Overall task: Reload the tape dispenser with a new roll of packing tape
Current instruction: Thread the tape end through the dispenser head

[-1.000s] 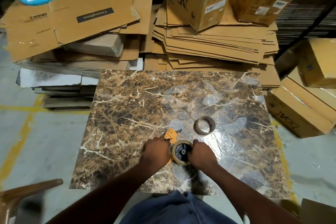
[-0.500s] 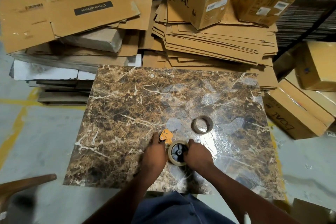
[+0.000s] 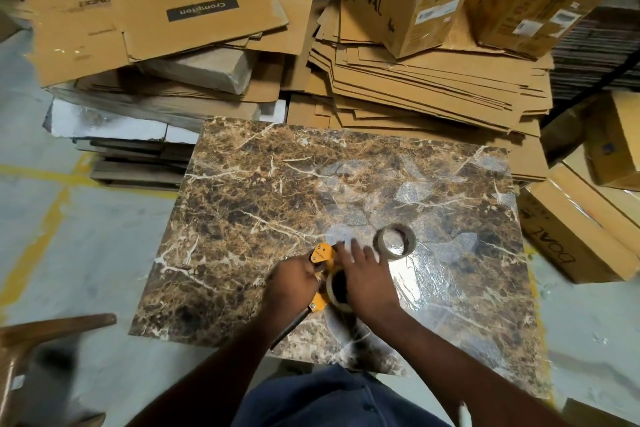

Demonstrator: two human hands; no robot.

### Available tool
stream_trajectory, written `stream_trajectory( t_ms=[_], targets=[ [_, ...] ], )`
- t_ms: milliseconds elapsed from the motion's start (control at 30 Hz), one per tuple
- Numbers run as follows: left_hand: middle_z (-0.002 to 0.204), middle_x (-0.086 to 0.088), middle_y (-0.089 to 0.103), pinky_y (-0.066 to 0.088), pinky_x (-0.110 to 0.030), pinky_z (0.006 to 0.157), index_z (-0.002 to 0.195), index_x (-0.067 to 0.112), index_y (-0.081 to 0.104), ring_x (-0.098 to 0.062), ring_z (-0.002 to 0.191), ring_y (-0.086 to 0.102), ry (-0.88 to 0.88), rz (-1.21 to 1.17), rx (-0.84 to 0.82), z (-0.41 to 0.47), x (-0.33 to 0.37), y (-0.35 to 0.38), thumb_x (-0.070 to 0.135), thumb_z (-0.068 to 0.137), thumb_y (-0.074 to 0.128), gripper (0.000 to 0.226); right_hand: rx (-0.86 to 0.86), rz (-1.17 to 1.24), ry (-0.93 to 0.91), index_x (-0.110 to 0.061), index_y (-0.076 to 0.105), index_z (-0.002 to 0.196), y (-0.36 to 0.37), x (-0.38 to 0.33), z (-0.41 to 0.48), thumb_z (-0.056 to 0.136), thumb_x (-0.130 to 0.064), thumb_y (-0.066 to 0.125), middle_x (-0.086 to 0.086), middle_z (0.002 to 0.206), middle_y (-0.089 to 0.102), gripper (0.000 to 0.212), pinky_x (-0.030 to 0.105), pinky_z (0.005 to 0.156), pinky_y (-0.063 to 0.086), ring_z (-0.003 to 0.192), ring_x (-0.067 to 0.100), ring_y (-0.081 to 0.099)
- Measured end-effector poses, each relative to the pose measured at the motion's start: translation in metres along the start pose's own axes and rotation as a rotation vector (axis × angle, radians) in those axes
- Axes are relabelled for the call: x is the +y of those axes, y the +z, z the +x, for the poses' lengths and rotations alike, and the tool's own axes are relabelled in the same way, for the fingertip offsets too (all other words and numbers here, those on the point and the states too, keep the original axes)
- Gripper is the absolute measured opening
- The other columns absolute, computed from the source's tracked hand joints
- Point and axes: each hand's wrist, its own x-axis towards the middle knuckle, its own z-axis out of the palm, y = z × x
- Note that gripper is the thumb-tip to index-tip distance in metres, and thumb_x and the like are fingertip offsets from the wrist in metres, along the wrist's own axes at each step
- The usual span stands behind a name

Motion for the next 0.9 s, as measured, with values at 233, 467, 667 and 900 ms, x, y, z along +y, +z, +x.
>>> stream_trajectory(
  t_ms=[233, 467, 667, 900],
  targets=[
    [0.060, -0.006, 0.065, 0.039, -0.029, 0.050, 0.055, 0.018, 0.051, -0.024, 0.055, 0.058, -0.020, 0.021, -0.032, -0.005, 0.023, -0.011, 0.023, 0.067, 0.057, 0.015, -0.210, 0.026, -0.195, -0.014, 0.005, 0.162, 0.005, -0.011, 0.007, 0.094, -0.048, 0.053, 0.004, 0.171, -0.002, 0.090, 0.062, 0.122, -0.004, 0.157, 0.031, -0.002],
    [0.057, 0.000, 0.061, 0.048, -0.031, 0.054, 0.057, 0.013, 0.058, -0.027, 0.059, 0.062, -0.104, -0.044, 0.002, 0.014, 0.004, -0.009, 0.019, 0.069, 0.053, 0.014, -0.259, 0.064, -0.233, -0.013, 0.002, 0.162, 0.009, -0.002, 0.009, 0.074, -0.074, 0.067, 0.003, 0.170, -0.012, 0.125, 0.058, 0.124, -0.002, 0.156, 0.027, -0.006],
    [0.054, -0.002, 0.062, 0.053, -0.034, 0.054, 0.058, 0.010, 0.062, -0.026, 0.054, 0.062, -0.063, -0.102, 0.022, 0.027, -0.014, -0.019, 0.018, 0.067, 0.051, 0.016, -0.256, 0.062, -0.248, -0.014, -0.001, 0.161, 0.009, 0.002, 0.011, 0.072, -0.074, 0.071, 0.004, 0.169, -0.014, 0.130, 0.054, 0.125, -0.001, 0.156, 0.027, -0.010],
    [0.081, 0.000, 0.064, 0.053, -0.031, 0.060, 0.080, 0.016, 0.068, -0.019, 0.071, 0.062, 0.341, 0.336, -0.046, 0.044, -0.035, -0.072, 0.019, 0.089, 0.054, 0.017, -0.247, 0.042, -0.261, -0.013, 0.003, 0.161, 0.008, 0.003, 0.010, 0.079, -0.059, 0.073, 0.005, 0.170, -0.012, 0.118, 0.054, 0.126, 0.002, 0.156, 0.026, -0.009]
  ],
)
